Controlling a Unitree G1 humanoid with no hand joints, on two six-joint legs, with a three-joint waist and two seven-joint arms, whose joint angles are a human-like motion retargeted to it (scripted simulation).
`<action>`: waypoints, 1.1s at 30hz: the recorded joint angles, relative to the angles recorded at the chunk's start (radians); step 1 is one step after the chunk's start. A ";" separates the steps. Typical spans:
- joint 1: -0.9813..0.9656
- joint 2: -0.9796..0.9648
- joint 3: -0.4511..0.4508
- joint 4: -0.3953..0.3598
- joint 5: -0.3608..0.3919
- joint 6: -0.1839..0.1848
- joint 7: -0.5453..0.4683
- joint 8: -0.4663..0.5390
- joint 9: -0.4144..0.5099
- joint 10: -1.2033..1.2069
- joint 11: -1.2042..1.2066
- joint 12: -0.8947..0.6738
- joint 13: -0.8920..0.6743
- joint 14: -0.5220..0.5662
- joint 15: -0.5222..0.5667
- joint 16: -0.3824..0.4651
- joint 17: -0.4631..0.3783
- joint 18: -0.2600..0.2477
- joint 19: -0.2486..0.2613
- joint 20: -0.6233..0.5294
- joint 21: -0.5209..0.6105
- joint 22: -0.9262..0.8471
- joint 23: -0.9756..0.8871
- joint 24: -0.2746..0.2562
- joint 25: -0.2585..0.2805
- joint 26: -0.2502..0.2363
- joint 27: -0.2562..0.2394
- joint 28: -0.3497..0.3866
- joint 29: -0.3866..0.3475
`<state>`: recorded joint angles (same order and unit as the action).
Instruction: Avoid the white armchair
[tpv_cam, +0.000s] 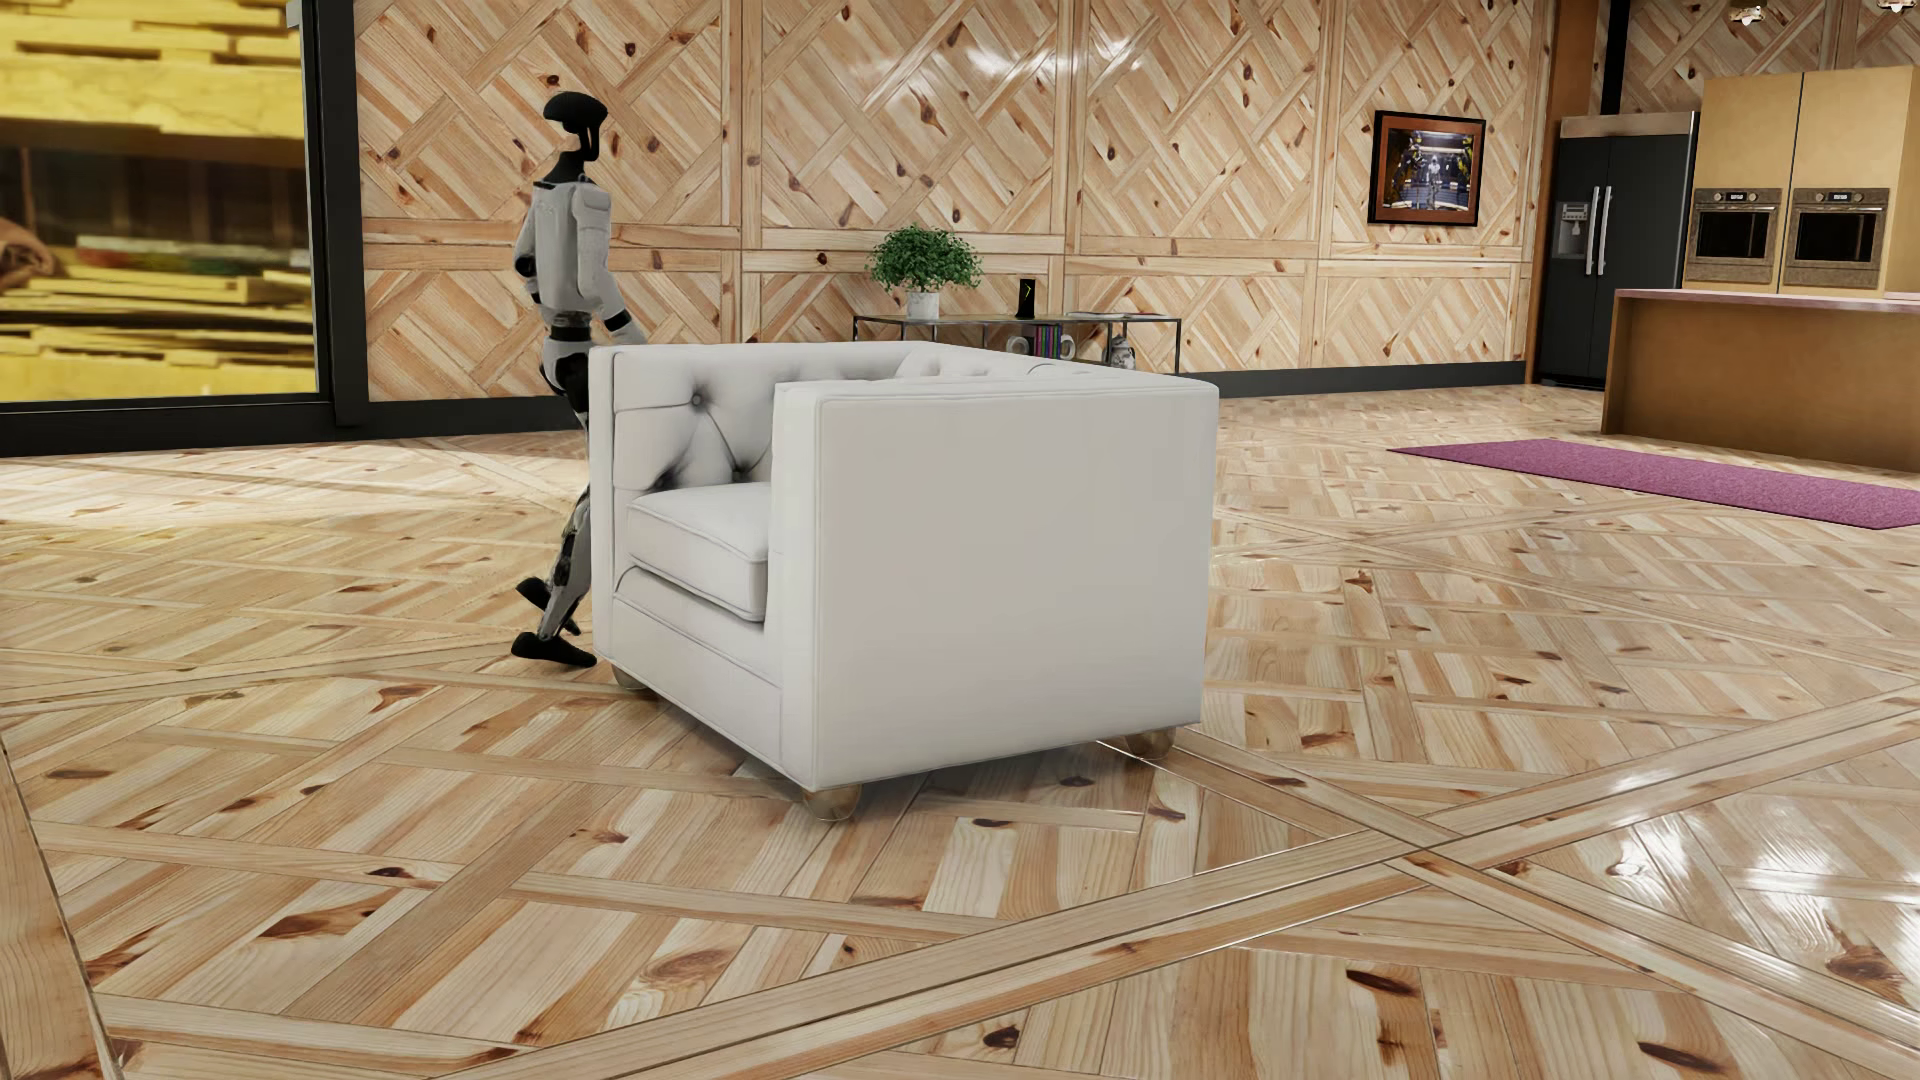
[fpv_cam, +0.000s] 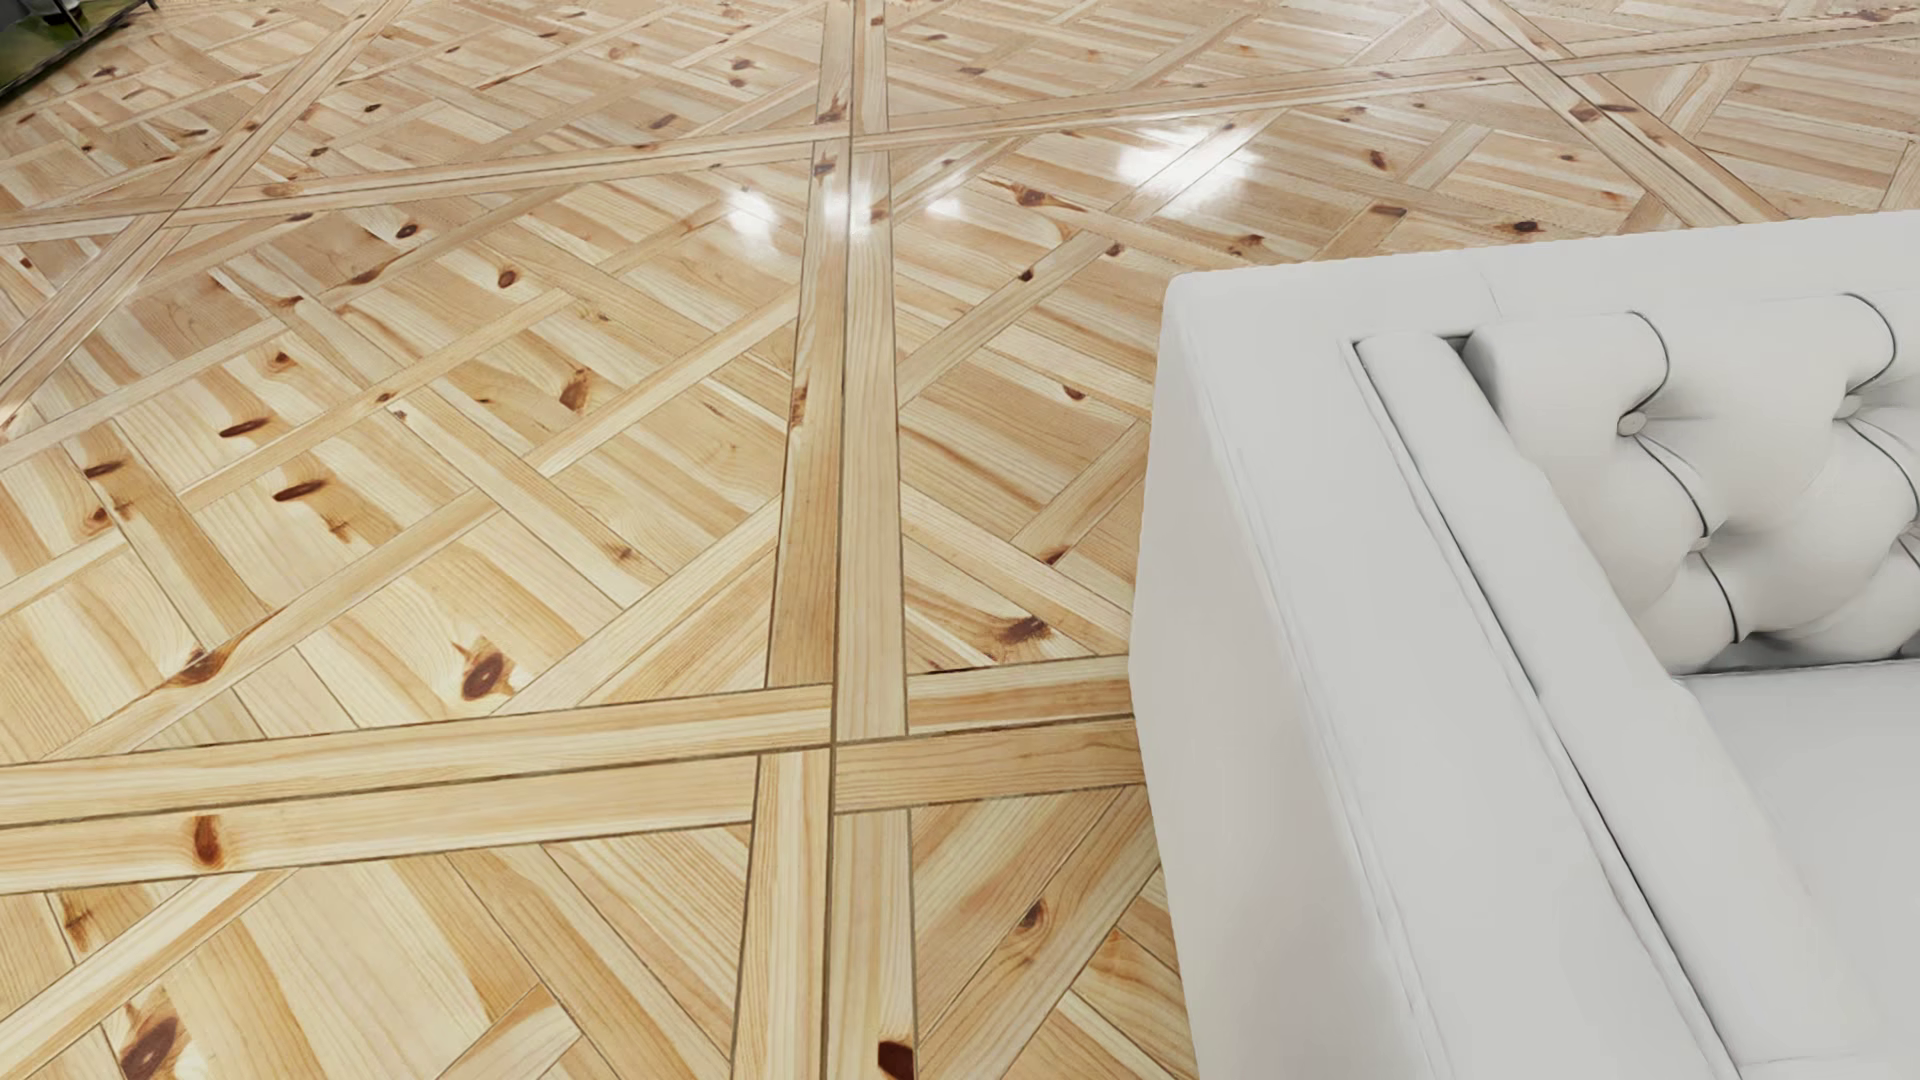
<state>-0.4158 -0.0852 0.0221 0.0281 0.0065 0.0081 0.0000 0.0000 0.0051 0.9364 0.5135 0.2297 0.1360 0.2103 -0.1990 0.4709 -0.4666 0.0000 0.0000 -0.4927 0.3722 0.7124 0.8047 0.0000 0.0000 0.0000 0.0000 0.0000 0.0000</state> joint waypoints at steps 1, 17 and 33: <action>-0.025 0.031 0.022 -0.006 -0.001 -0.006 0.000 0.000 0.007 -0.065 -0.001 0.006 -0.003 -0.052 -0.021 0.004 -0.002 0.000 0.000 0.003 0.000 0.004 -0.002 0.000 0.000 0.000 0.000 0.000 0.000; -0.172 0.321 0.105 -0.041 -0.139 -0.032 0.000 0.000 -0.088 -0.246 0.055 0.150 0.219 -0.086 0.105 -0.077 0.090 0.000 0.000 -0.018 0.101 0.179 0.250 0.000 0.000 0.000 0.000 0.000 0.000; 0.174 -0.208 -0.144 -0.073 -0.040 0.063 0.000 0.000 0.003 -0.447 0.085 -0.176 -0.032 -0.319 0.078 0.103 0.002 0.000 0.000 0.176 -0.073 -0.004 -0.021 0.000 0.000 0.000 0.000 0.000 0.000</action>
<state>-0.2422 -0.2928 -0.1224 -0.0449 -0.0335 0.0707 0.0000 0.0000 0.0081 0.4892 0.5983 0.0535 0.1041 -0.1085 -0.1207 0.5736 -0.4642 0.0000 0.0000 -0.3162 0.2992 0.7080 0.7834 0.0000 0.0000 0.0000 0.0000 0.0000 0.0000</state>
